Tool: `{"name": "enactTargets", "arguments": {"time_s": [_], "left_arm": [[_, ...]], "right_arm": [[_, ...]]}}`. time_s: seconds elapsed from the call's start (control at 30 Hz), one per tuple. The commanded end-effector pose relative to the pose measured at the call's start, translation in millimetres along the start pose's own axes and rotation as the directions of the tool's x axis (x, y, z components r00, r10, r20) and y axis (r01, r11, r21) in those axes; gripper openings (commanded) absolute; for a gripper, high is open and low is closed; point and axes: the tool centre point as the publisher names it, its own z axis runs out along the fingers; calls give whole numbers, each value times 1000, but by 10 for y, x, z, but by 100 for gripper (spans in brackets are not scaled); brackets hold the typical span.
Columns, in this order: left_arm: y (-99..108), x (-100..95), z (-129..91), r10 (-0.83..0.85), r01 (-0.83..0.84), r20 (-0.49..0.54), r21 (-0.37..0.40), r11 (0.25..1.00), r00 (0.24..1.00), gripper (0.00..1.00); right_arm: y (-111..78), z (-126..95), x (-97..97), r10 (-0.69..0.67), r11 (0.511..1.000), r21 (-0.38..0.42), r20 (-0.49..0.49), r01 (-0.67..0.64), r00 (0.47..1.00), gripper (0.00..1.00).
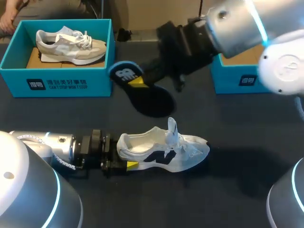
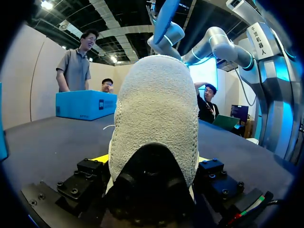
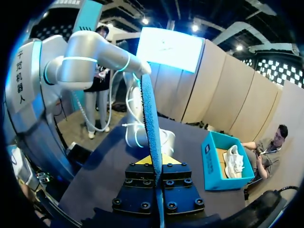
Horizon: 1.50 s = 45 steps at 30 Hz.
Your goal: Take the shoe out of the shoebox, open the shoe tongue, remove and reinsert the insole, then place the shoe into the shoebox
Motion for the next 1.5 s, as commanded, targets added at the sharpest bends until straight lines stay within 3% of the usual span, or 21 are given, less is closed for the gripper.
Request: {"name": "enactTargets", "arguments": {"time_s": [0.03, 0.2, 0.33, 0.43, 0.5, 0.53, 0.93, 1.17, 1.3, 1.5], "left_arm": [[2, 11, 9, 0, 0, 2, -1, 1000, 1000, 0], [2, 11, 9, 0, 0, 2, -1, 1000, 1000, 0], [2, 11, 9, 0, 0, 2, -1, 1000, 1000, 0], [2, 11, 9, 0, 0, 2, -1, 1000, 1000, 0], [2, 11, 9, 0, 0, 2, -1, 1000, 1000, 0], [2, 11, 9, 0, 0, 2, -1, 1000, 1000, 0], [2, 11, 9, 0, 0, 2, -1, 1000, 1000, 0], [2, 11, 9, 0, 0, 2, -1, 1000, 1000, 0], [2, 11, 9, 0, 0, 2, -1, 1000, 1000, 0], [2, 11, 9, 0, 0, 2, -1, 1000, 1000, 0]], "right_arm": [[-88, -185, 124, -1, 999, -32, 28, 2, 1000, 0], [-88, -185, 124, -1, 999, -32, 28, 2, 1000, 0], [92, -486, 181, 20, 998, -66, 56, -16, 998, 0], [194, -656, 237, 45, 990, -137, 76, -35, 996, 0], [236, -755, 271, 91, 970, -230, 74, -71, 993, 0], [255, -823, 293, 127, 970, -218, 82, -106, 988, 0], [244, -816, 295, 146, 964, -235, 69, -126, 987, 0], [324, -1055, 536, 309, 911, -302, 47, -282, 950, 0], [387, -1140, 744, 376, 859, -364, -27, -359, 926, 0], [387, -1140, 744, 376, 859, -364, -27, -359, 926, 0]]}}
